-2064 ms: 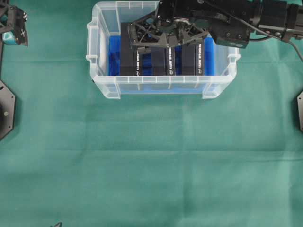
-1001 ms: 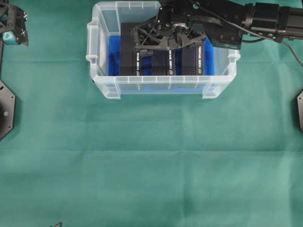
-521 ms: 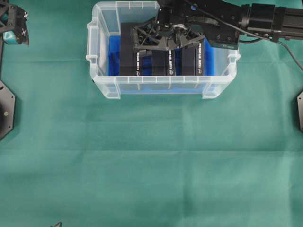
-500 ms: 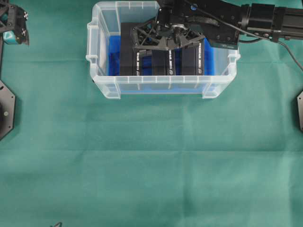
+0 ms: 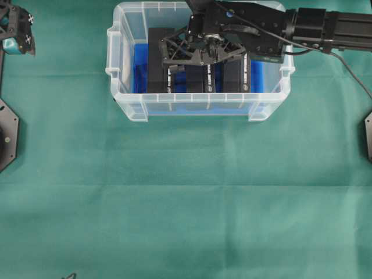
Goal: Take out the box from the case.
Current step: 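Close the right gripper around the middle black box pair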
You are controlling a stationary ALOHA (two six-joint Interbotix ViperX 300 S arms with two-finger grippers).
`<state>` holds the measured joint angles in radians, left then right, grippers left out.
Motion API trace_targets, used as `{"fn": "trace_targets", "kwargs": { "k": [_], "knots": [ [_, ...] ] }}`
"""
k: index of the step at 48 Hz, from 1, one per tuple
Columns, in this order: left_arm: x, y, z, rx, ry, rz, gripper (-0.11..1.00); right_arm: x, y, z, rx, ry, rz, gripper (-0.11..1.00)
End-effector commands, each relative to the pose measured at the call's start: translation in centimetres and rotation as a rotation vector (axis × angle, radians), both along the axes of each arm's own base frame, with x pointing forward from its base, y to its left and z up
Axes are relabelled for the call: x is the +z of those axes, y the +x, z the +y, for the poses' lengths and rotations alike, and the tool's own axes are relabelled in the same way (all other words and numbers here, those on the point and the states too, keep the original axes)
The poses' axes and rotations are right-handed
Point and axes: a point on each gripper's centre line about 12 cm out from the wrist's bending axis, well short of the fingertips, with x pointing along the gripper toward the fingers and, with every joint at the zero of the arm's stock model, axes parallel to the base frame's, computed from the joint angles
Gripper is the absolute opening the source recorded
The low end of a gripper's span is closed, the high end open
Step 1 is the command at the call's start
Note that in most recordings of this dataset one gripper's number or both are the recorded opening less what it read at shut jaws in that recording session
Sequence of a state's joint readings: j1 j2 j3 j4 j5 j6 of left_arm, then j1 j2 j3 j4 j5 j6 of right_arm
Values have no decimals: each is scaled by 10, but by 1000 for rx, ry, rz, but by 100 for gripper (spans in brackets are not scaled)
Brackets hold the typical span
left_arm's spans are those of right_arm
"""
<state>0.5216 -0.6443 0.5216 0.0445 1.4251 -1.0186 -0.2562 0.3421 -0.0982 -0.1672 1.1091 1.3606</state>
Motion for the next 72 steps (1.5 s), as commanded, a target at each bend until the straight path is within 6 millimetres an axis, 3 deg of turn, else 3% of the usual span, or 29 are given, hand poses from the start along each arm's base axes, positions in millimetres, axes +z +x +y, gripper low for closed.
{"fn": "trace_targets", "kwargs": {
  "k": [1,21,24,30,60,72],
  "knots": [
    [7,0,1,2,16,-17,98,9,2,1,2,-4,-29,95],
    [7,0,1,1,16,-17,98,5,2,1,-3,-5,-20,93],
    [7,0,1,1,16,-17,98,5,2,0,-4,-5,-20,88],
    [7,0,1,1,16,-17,98,6,3,1,-4,-2,-21,67],
    [7,0,1,5,15,-18,98,7,2,1,-26,-2,-18,67],
    [7,0,1,7,15,-18,98,35,2,-2,-42,-12,-30,67]
  ]
}}
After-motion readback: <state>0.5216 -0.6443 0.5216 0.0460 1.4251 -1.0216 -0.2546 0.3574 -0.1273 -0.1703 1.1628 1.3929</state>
